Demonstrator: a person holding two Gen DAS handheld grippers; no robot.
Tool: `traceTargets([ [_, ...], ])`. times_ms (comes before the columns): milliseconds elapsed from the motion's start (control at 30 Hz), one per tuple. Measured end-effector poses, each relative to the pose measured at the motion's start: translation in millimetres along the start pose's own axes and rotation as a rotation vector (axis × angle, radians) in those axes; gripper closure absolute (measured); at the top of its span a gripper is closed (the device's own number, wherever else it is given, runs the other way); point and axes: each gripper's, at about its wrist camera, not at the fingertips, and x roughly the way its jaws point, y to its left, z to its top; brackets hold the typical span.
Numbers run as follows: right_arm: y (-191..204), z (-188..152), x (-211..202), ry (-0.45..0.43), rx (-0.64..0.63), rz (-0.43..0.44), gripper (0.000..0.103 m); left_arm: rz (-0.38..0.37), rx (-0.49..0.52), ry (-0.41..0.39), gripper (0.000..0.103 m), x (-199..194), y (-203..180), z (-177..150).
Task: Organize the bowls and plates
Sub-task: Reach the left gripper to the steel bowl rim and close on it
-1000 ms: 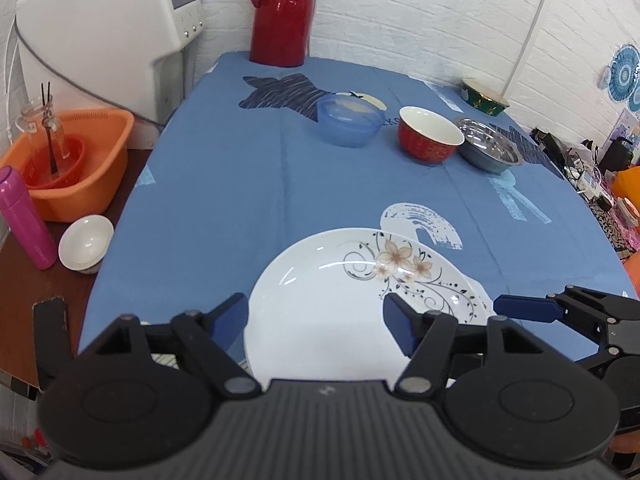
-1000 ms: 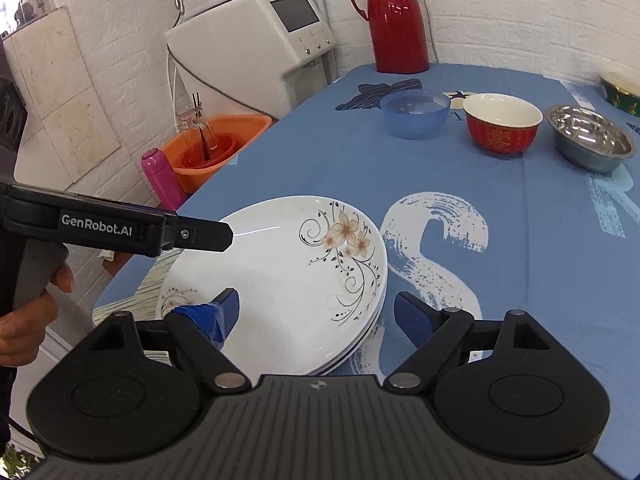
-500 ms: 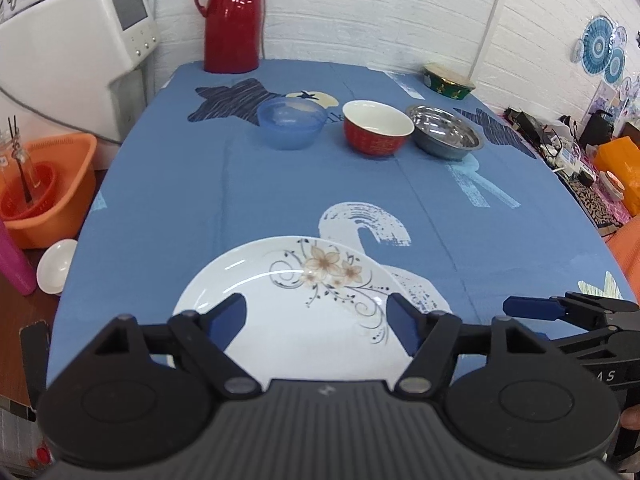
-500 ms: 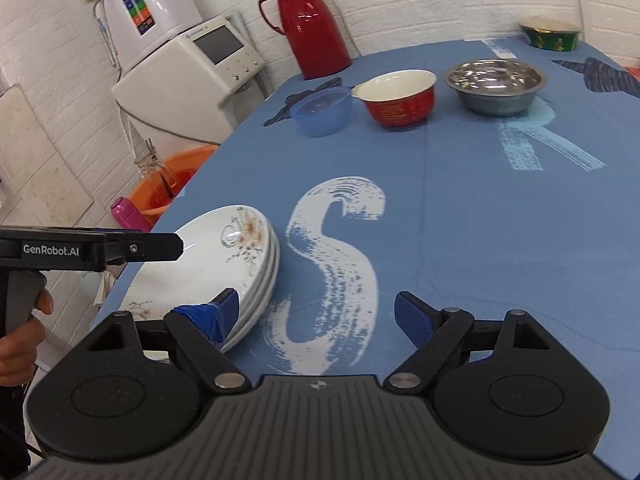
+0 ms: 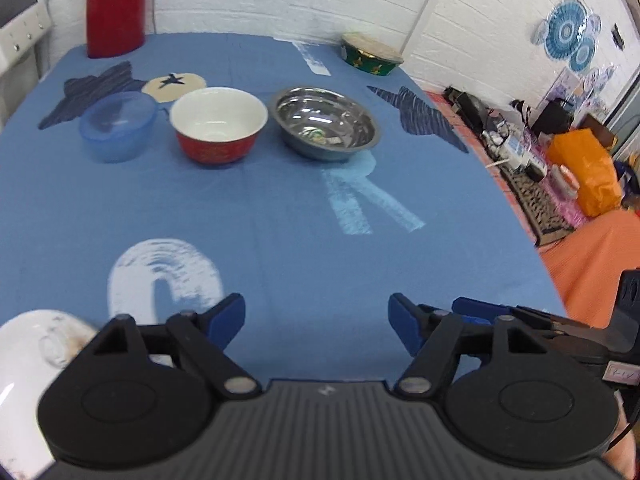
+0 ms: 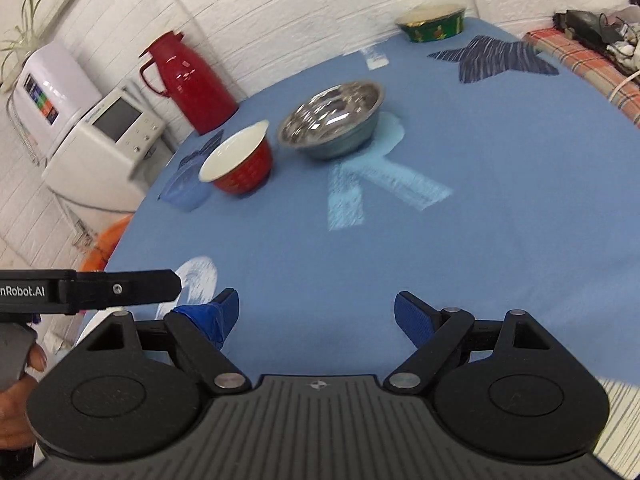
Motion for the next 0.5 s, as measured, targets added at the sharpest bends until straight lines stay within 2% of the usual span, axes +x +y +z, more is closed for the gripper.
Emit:
traceTargets([
  [100,-15,45,10,-0.059,0.000,-0.033,0.031,-0.044,-0.157,-0.032,0.032,35,-3,33],
  [233,-27,102,44,-0.105,-0.072,-0.096,0.031,-0.048,-0.405,-0.080,0.032,75,12,66],
  [300,-32,125,71,-0.092,-0.096,-0.119,0.031,-0.057,-0.537,-0.093,0.032,92,24,74],
  [400,-38,147,110,-0.040,-0.119,-0.140,0.031,-0.020,-0.674,-0.121,0.032,109,38,76],
  [500,-38,158,143,0.003,-0.161,-0.158,0.031,0.024,-0.739,-0.130,0.033,123,46,74],
])
